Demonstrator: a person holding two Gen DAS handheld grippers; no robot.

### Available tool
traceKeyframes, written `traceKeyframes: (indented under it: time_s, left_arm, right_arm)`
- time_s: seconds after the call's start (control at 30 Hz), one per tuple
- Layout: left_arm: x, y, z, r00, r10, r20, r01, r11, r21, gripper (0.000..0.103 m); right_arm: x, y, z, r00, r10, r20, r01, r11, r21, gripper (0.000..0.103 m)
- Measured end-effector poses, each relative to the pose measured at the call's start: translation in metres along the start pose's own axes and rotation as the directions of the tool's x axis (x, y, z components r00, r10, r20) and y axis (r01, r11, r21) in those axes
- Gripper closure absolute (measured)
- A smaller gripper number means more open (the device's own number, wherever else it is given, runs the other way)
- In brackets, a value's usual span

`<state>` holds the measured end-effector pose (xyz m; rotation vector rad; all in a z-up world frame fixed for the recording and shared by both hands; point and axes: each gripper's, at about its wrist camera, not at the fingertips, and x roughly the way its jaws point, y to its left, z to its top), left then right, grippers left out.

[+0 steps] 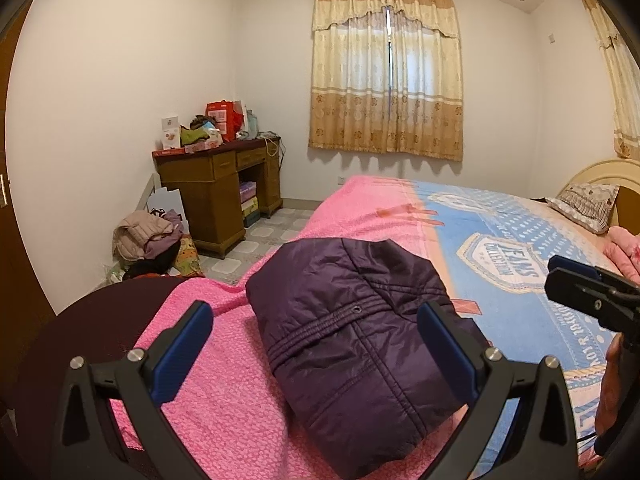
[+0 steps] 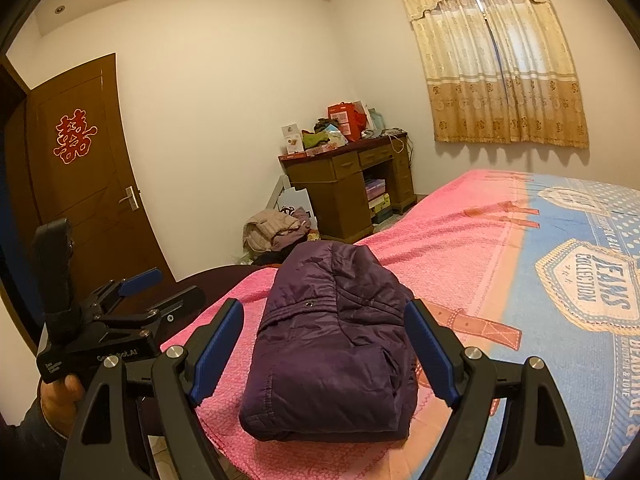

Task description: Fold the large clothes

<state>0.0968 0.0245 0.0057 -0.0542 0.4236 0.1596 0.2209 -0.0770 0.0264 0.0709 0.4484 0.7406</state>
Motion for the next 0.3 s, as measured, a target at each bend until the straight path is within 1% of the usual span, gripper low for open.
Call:
traceKeyframes:
  time_s: [0.17,0.3]
  left_arm:
    - [0.0018,0.0039,-0.0012,1.000,-0.016,0.002,0.016,1.000,-0.015,0.000]
    - [0.0021,0.0024,-0.0027,1.000,-0.016,0.014,0.016,1.000,0.000,0.000]
  right_arm:
    - [0.0025,0.0000,-0.0029,1.000,0.000,-0.013,0.000,1.000,0.000,0.020]
    - [0.0042,-0.0023,-0.0061,1.000,-0.002,-0.022,0.002,1.000,0.005,0.020]
